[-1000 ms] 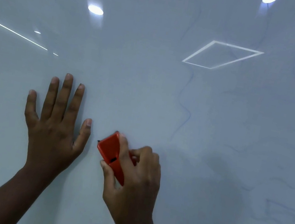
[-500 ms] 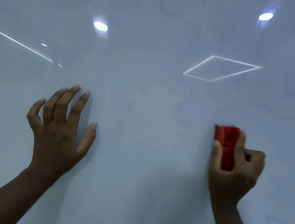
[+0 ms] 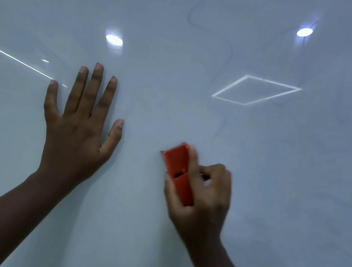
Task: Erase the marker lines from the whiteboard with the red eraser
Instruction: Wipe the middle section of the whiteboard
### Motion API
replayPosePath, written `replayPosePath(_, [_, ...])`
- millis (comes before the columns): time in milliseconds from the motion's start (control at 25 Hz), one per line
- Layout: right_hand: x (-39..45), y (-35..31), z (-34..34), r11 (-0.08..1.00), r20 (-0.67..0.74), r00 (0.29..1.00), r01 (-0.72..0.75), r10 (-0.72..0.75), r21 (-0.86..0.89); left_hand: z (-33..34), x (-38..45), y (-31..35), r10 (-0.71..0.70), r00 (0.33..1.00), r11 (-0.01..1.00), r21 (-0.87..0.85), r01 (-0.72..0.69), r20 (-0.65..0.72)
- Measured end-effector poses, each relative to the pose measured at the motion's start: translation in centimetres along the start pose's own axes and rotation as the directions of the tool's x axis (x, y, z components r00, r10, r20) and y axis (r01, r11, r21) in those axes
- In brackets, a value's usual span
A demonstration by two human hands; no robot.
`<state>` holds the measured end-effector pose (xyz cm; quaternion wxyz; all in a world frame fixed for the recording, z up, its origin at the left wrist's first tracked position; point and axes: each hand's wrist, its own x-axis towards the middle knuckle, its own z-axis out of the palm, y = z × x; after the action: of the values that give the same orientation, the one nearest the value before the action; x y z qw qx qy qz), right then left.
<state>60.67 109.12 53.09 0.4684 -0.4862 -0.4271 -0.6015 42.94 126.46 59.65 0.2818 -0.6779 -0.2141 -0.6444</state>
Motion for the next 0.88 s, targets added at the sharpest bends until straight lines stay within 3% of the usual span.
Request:
replayPosePath(160, [1.6, -3.5, 2.4, 0.993, 0.082, 0.990, 0.116, -0.117, 0.023, 0.0, 0.1, -0.2, 0.016, 1.000, 1.000, -0.001, -0.016, 0.011])
replayPosePath(320, [3.9, -1.8, 1.9, 0.988, 0.031, 0.988, 0.153, -0.152, -0.007, 0.0, 0.0, -0.5, 0.017, 1.000, 1.000, -0.002, -0.017, -0.013])
replayPosePath(560, [6.5, 9.8, -2.9, 0.982, -0.142, 0.983, -0.138, 0.120, -0.128, -0.1, 0.1, -0.5, 0.033, 0.998, 0.999, -0.009, -0.033, -0.052])
replayPosePath(720, [8.0, 16.4, -6.0, 0.905, -0.252, 0.905, -0.390, 0.343, -0.169, -0.3, 0.2, -0.1, 0.026, 0.996, 1.000, 0.012, -0.025, -0.082])
replayPosePath(880, [9.3, 17.1, -5.8, 0.860, -0.313, 0.843, -0.494, 0.437, -0.130, -1.0, 4.5, -1.0, 0.020, 0.988, 1.000, -0.006, -0.021, -0.153])
